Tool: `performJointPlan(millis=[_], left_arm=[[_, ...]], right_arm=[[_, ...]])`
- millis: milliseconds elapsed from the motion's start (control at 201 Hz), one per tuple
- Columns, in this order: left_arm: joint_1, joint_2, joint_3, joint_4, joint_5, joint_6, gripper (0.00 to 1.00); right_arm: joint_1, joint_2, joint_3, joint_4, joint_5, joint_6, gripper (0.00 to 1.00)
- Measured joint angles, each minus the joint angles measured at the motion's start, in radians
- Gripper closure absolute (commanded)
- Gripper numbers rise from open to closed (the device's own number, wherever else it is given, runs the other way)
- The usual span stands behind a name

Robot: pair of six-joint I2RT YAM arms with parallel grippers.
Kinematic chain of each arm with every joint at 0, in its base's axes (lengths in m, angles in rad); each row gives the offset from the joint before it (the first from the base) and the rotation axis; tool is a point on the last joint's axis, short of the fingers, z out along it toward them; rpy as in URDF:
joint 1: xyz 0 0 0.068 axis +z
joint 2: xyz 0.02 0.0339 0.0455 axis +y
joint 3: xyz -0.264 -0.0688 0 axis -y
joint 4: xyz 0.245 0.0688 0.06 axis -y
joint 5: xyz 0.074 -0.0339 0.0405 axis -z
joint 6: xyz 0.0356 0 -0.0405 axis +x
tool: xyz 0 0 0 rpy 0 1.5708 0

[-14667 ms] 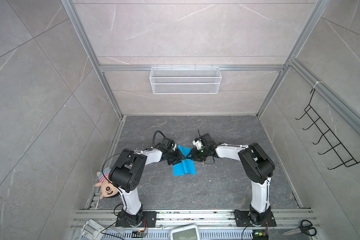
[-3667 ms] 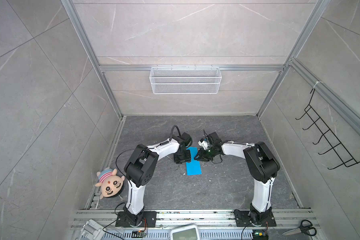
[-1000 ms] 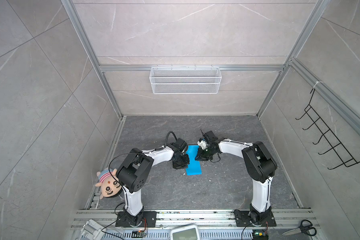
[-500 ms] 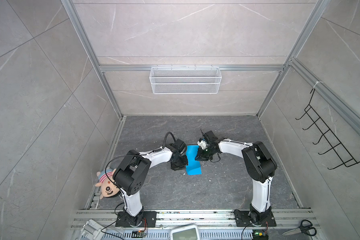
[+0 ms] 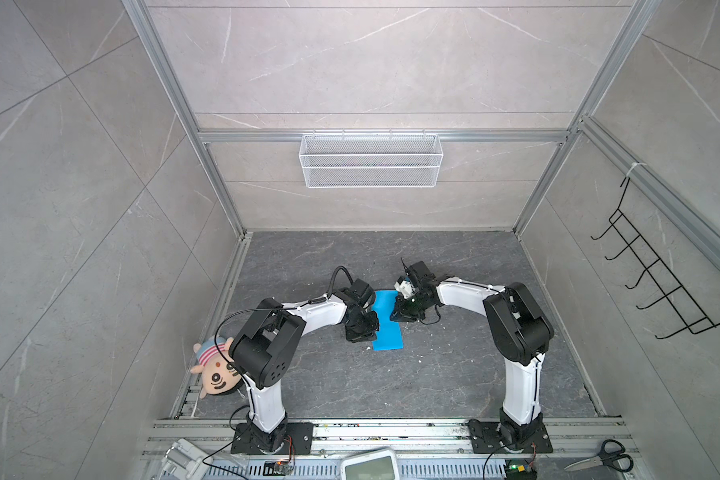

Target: Fold a paper plane with a square sheet of paper (pick it up from the middle)

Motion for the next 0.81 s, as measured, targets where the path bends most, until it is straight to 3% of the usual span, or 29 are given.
performJointPlan(millis=[339, 806], left_arm=[[-0.019, 0.000, -0.008, -0.011, -0.010, 0.005, 0.88], [-0.101, -0.052, -0.050, -0.062, -0.107, 0.006, 0.91]], right_arm=[[0.000, 0.000, 0.002, -0.002, 0.000, 0.001, 0.80], [0.000, 0.001, 0.002, -0.001, 0.000, 0.002, 0.80]])
